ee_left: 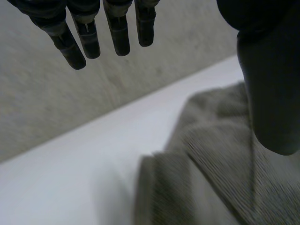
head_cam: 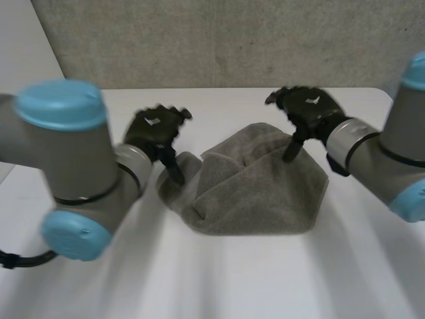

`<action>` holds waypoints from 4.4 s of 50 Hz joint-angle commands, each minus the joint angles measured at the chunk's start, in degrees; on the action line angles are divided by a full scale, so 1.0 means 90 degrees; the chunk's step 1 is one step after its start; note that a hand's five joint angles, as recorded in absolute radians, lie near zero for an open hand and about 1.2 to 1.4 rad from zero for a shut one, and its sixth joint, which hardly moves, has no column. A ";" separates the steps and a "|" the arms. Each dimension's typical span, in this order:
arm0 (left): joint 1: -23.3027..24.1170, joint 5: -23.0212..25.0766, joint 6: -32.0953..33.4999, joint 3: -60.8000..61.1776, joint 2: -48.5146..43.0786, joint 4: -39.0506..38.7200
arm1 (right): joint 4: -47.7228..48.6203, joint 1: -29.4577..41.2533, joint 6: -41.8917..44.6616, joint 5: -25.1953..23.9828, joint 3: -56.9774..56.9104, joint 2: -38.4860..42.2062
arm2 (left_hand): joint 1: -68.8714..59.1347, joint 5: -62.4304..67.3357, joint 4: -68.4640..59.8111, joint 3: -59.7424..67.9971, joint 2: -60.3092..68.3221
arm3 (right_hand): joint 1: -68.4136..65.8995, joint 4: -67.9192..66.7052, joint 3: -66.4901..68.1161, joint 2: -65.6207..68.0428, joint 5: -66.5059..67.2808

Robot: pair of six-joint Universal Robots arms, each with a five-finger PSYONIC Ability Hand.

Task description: Fold the towel.

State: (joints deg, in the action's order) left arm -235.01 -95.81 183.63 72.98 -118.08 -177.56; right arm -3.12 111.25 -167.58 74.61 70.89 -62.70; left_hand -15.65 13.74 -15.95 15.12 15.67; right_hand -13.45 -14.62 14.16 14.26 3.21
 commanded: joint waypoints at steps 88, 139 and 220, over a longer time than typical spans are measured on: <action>-0.0168 0.0557 0.1589 0.3093 0.0738 -0.1511 | -0.1733 0.1233 0.2936 -0.1484 -0.1676 0.2162 | 0.0286 -0.1185 0.0320 -0.0228 -0.0288 | -0.0953 -0.0823 0.0874 0.0862 0.0980; -0.0265 -0.1317 0.1628 0.1354 0.1147 -0.3269 | 0.1843 -0.0035 0.0924 0.0500 -0.0262 -0.0368 | -0.7150 0.6251 -0.7116 0.7208 0.7148 | -0.7394 -0.7265 0.7315 0.7304 0.7421; -0.0441 -0.0321 0.1618 0.3708 0.3413 -0.3601 | -0.0327 -0.0135 0.0680 -0.0361 0.0121 -0.2438 | -0.7150 0.6251 -0.7116 0.7208 0.7148 | -0.7394 -0.7265 0.7315 0.7304 0.7421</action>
State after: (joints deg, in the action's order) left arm -238.39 -99.43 198.34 111.27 -95.05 -212.99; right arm -1.21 111.18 -159.36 70.54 75.79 -73.86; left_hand -83.84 84.76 -87.03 88.38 86.05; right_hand -76.65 -76.69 76.08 76.06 66.84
